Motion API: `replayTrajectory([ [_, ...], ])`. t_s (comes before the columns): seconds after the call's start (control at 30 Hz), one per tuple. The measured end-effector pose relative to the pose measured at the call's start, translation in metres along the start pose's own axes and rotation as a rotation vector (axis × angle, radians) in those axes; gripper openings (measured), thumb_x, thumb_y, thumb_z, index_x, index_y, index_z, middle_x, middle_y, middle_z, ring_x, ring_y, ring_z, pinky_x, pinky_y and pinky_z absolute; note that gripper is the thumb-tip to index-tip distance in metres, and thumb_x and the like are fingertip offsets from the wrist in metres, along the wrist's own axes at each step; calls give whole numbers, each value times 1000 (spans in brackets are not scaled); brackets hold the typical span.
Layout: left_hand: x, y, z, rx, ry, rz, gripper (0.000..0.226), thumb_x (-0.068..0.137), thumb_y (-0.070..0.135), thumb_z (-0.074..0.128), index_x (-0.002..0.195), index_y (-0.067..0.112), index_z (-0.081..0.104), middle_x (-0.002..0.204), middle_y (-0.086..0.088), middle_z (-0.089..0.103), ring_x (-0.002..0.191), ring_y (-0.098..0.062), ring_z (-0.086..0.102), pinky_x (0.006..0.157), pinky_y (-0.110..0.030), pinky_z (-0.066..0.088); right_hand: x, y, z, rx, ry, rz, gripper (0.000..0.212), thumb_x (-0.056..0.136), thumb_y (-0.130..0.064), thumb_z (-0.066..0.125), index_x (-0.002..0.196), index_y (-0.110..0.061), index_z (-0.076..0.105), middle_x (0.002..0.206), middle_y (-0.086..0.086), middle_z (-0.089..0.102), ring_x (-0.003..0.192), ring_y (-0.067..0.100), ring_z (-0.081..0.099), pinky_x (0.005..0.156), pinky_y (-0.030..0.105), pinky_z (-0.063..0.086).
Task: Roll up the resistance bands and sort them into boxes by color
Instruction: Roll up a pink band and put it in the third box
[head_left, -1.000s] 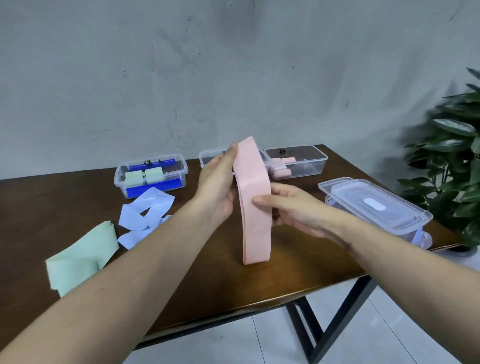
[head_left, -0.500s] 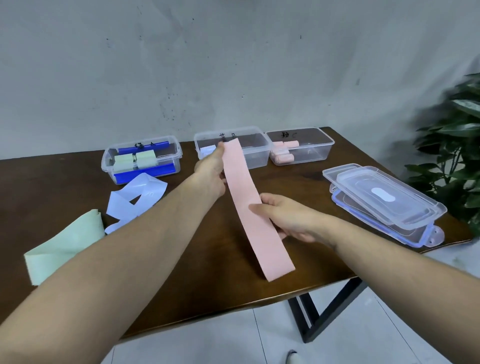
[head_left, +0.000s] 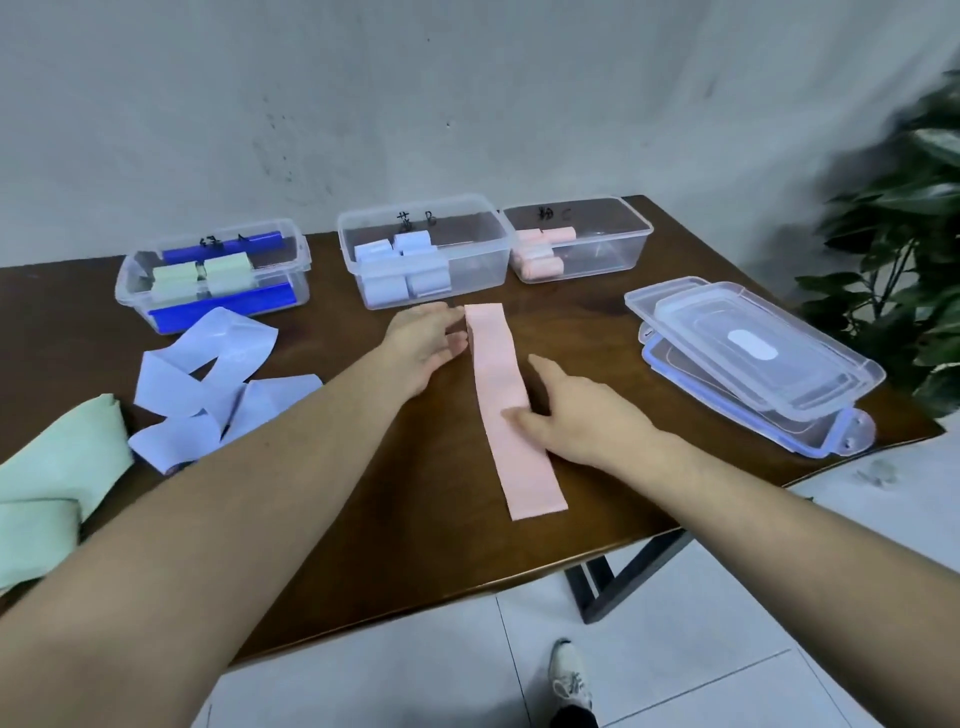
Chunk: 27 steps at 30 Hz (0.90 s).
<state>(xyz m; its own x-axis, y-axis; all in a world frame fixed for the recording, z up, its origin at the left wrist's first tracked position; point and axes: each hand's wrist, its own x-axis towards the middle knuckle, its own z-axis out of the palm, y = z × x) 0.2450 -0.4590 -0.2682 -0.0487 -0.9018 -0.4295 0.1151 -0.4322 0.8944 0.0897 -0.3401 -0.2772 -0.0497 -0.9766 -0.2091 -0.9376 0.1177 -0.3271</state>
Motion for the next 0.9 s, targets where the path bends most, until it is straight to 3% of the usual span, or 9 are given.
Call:
replayTrajectory([
  [0.1, -25, -9, -1, 265, -2, 152, 27, 95, 20, 65, 122, 22, 63, 113, 1, 64, 94, -15, 67, 83, -25, 59, -7, 10, 2, 61, 75, -52, 60, 96, -57, 51, 150, -39, 30, 123, -10, 61, 92, 9, 62, 73, 20, 53],
  [0.23, -65, -36, -13, 617, -178, 436, 14, 98, 26, 60, 110, 30, 67, 106, 16, 63, 92, -3, 61, 77, -12, 47, -29, 26, 13, 122, 190, -238, 35, 98, -46, 54, 132, -44, 56, 94, -19, 52, 80, 5, 57, 69, 18, 51],
  [0.4, -95, -72, -33, 788, -306, 631, 10, 93, 25, 66, 98, 32, 71, 100, 18, 62, 87, -1, 56, 71, -8, 43, -58, 40, 35, 271, 219, -411, 28, 97, -39, 60, 124, -37, 67, 110, -23, 51, 95, 10, 59, 77, 22, 50],
  [0.53, -115, -88, -51, 924, -435, 762, 18, 88, 35, 70, 105, 30, 73, 103, 18, 61, 96, -6, 56, 81, -12, 42, -74, 47, 41, 202, 226, -513, 35, 95, -45, 60, 128, -34, 66, 129, -24, 55, 112, 4, 54, 94, 28, 45],
  [0.67, -127, -103, -60, 1243, -416, 1015, 40, 88, 58, 55, 113, 31, 72, 111, 20, 60, 101, -5, 52, 88, -26, 44, -84, 53, 51, 85, 277, -545, 37, 95, -49, 56, 127, -34, 67, 137, -20, 55, 98, 0, 43, 91, 27, 38],
  [0.77, -131, -109, -59, 1321, -357, 1170, 37, 92, 48, 47, 106, 29, 75, 104, 14, 63, 94, -11, 57, 77, -31, 49, -89, 50, 56, 101, 334, -557, 31, 97, -44, 55, 120, -32, 72, 132, -17, 60, 94, 7, 50, 88, 29, 44],
  [0.9, -131, -110, -59, 1298, -350, 1228, 35, 94, 43, 45, 101, 30, 76, 98, 14, 63, 86, -11, 57, 73, -31, 48, -92, 45, 59, 148, 395, -572, 24, 97, -35, 60, 111, -26, 76, 121, -11, 63, 95, 10, 53, 88, 27, 48],
])
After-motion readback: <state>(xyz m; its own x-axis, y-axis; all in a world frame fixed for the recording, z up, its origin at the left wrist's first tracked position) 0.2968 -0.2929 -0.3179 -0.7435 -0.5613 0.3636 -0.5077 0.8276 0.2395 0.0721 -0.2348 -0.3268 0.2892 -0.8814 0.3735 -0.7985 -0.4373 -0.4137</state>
